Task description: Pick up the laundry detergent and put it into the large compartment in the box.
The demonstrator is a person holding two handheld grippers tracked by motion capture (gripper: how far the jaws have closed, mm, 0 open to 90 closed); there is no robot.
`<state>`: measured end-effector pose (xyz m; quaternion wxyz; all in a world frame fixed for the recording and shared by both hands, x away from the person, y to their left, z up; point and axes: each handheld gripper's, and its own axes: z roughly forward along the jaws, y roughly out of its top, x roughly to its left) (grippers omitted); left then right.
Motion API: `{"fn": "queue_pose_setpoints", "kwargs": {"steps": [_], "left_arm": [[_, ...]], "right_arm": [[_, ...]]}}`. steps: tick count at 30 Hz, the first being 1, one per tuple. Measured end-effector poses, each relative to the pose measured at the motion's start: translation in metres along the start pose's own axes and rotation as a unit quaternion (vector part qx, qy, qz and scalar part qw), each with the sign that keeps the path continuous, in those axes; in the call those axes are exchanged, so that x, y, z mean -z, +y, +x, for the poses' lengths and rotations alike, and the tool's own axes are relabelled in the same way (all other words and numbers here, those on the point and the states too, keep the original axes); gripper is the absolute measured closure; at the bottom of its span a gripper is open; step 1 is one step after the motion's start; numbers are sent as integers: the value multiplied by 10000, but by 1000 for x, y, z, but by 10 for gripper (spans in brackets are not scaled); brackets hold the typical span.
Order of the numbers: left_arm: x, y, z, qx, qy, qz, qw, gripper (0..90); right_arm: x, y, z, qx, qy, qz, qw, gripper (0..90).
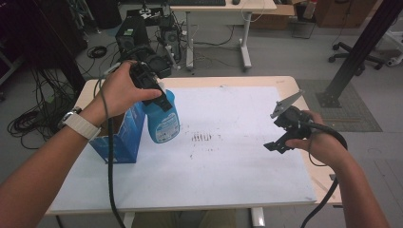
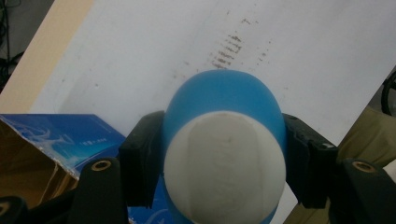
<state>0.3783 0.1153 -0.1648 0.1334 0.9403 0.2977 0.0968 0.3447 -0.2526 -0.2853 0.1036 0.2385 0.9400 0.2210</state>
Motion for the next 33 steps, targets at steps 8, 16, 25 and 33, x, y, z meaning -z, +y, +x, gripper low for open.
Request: {"fn": "queue_pose_setpoints", "kwargs": {"steps": [8,16,25,33], "left_arm": [[9,-2,2,230,76,29,9997,375],[20,-2,5,510,205,-32,9985,375],[29,-6,11,833,348,-56,9959,375],[41,-8,15,1105,453,-63,9928,376]], "right_arm": [[0,2,0,35,4,-23,10000,104],[1,5,0,58,2,-38,10000,104],[1,6,-1,96,6,-69,9999,104],[0,10,-2,130,21,-80,9999,104]]}}
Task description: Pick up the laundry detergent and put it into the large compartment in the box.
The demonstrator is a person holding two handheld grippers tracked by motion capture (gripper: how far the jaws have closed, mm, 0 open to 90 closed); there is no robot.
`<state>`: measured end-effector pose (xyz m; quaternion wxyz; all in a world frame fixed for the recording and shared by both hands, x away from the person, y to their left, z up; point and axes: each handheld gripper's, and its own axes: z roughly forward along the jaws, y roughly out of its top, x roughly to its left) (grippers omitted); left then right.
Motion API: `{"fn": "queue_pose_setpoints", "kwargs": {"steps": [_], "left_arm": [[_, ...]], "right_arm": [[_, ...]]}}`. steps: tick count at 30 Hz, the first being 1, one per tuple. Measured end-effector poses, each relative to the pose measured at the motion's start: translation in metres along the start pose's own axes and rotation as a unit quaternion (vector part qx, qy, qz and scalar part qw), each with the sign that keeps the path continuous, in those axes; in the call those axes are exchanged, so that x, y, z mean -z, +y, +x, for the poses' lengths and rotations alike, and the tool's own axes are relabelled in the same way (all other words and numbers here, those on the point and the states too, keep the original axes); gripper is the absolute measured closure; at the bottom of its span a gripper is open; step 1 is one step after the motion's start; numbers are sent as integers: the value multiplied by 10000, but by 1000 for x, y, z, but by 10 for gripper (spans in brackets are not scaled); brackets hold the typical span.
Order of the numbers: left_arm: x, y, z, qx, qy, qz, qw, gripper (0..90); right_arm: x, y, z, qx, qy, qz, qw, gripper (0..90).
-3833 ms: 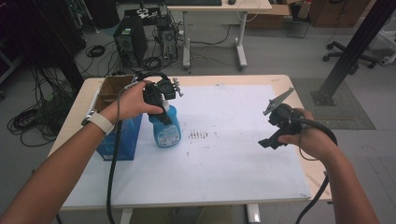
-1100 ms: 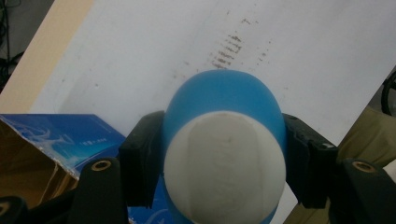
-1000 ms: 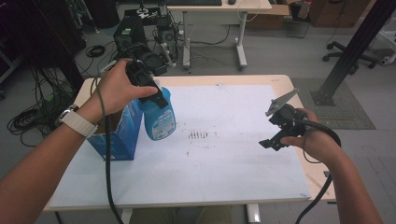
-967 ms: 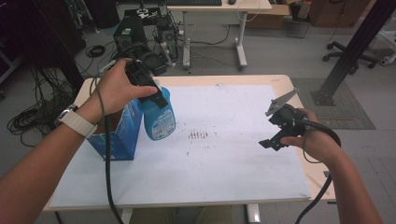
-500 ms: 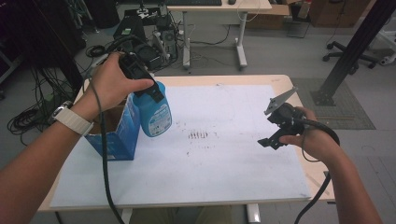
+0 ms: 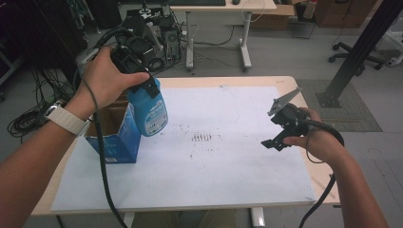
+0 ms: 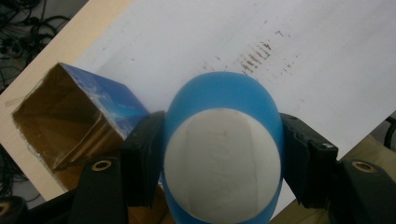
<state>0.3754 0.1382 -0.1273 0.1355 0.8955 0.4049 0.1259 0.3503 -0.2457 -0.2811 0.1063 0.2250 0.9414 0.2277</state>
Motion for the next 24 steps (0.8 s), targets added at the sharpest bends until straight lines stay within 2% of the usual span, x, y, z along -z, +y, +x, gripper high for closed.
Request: {"fn": "queue_pose_setpoints", "kwargs": {"steps": [7,11,24], "left_arm": [[10,-2,10,384,86,-105,9992,376],[15,-3,14,528,171,-141,9984,376],[29,-5,24,845,321,-128,9958,376]], "right_arm": [[-1,3,0,27,16,-11,10000,103],[-2,4,-2,34,22,-7,10000,104],[-3,8,-3,60,30,-7,10000,103]]}}
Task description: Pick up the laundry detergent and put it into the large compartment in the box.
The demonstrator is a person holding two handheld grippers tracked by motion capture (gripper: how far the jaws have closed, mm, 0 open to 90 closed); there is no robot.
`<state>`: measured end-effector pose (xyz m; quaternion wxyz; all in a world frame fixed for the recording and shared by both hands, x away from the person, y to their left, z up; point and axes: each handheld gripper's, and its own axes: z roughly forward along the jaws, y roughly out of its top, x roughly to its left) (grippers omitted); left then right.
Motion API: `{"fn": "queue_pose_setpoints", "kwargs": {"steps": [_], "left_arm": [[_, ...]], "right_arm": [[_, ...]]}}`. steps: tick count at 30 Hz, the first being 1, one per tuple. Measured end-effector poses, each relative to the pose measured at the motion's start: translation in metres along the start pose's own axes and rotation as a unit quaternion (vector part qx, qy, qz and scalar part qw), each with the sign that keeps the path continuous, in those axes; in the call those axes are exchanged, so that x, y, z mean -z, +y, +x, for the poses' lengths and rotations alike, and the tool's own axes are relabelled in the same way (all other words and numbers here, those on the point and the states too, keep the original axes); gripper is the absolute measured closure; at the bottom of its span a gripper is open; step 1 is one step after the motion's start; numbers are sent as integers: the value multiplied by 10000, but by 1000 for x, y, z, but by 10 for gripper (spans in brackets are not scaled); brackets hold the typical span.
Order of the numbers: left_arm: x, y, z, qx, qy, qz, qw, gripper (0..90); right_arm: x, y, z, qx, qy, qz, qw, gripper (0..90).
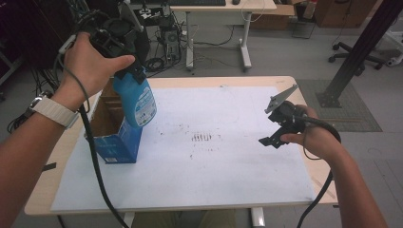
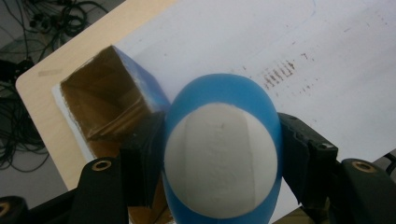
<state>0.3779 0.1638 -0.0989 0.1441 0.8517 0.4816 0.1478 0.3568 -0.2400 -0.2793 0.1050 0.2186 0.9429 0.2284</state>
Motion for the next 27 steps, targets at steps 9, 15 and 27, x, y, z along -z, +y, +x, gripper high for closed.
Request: {"fn": "queue_pose_setpoints", "kwargs": {"steps": [9,15,27], "left_arm": [[12,1,9,272,120,26,9996,377],[18,0,16,527,219,8,9984,377],[27,-3,29,958,357,41,9948,378]], "right_arm": [[1,2,0,11,-10,-35,10000,104],[0,3,-1,36,-3,-54,10000,104],[-1,8,-1,66,8,-58,10000,104]]}}
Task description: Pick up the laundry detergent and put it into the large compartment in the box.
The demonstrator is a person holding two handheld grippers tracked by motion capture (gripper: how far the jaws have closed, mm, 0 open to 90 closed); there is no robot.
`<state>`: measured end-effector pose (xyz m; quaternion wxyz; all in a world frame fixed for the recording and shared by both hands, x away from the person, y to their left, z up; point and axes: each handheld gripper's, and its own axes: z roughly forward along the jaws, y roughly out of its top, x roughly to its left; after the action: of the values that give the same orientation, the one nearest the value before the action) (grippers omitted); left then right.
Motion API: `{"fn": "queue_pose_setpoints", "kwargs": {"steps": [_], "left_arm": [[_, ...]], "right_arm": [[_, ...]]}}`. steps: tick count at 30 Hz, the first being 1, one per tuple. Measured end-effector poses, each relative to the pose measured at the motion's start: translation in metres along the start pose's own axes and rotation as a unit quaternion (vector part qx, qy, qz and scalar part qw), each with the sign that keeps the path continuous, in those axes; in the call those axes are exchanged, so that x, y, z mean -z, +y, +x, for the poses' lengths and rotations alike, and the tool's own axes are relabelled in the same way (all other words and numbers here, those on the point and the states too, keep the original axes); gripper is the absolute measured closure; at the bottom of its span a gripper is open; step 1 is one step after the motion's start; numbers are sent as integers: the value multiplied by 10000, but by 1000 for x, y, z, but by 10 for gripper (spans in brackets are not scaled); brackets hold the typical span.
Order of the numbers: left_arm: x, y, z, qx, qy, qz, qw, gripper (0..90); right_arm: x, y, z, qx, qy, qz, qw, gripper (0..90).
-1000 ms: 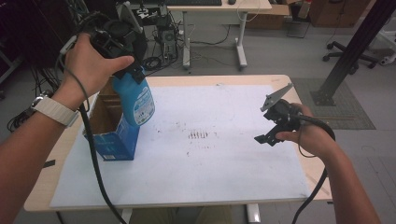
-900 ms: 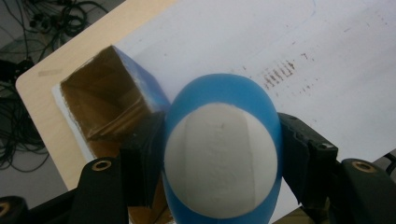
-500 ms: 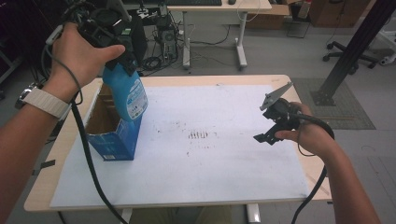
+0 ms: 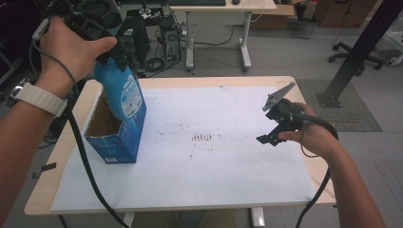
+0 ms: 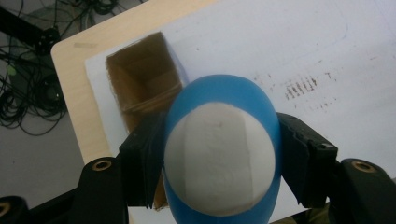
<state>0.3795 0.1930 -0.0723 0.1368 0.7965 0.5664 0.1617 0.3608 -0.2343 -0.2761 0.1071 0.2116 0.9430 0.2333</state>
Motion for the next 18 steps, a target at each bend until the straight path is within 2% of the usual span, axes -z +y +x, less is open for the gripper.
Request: {"fn": "queue_pose_setpoints", "kwargs": {"steps": [5,18], "left_arm": [[2,-2,9,255,48,19,9997,378],[2,-6,27,552,158,101,9983,378]], "right_arm": [[1,0,0,-6,-3,-10,10000,104],[0,0,-1,-17,-15,-19,10000,104]]}}
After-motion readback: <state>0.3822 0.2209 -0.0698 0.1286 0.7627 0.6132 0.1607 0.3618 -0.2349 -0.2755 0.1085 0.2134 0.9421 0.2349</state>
